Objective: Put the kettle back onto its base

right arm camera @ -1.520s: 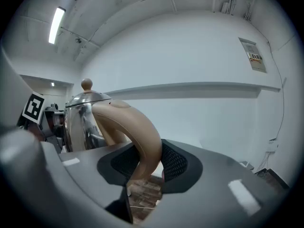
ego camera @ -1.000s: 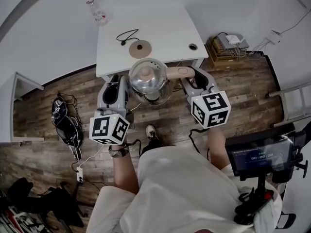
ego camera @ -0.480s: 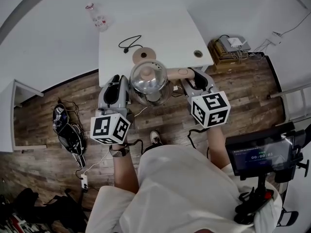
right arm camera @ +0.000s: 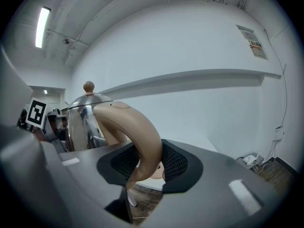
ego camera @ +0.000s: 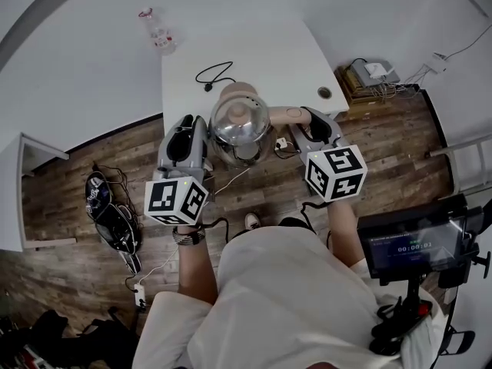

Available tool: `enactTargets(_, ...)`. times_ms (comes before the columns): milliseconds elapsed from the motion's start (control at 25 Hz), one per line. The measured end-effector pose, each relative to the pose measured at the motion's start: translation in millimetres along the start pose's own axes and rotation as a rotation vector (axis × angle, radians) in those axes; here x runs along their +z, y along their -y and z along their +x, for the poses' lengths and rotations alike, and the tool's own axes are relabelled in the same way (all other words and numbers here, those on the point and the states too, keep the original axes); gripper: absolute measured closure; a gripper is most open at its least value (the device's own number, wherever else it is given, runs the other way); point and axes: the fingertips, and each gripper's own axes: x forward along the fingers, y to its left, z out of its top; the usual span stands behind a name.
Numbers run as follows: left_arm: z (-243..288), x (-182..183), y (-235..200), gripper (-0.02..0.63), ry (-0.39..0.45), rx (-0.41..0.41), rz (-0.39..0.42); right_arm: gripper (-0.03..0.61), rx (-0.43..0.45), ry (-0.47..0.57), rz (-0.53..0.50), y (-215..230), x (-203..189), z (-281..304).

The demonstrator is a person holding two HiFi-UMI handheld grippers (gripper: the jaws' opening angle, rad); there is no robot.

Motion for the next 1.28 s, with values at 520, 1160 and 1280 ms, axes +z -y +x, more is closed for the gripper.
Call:
enactTargets(520,12.0,6.4,0.5,0.531,0.001,-0.031,0.011,0.439,-0.019,0.021,0.034,5.3,4.4,1.9)
enactTargets(1160,15.3,2.9,-0.9,0.531,0.003,-0.034,0.022,0.436,-0.01,0.048,0.041,8.3,4.2,7.5)
enactTargets(1280,42.8,-2.2,-15.0,0.531,-0.014,-0.022,0.02,0.434,0.002,0.033,0.052,22.6,7.1,37.5)
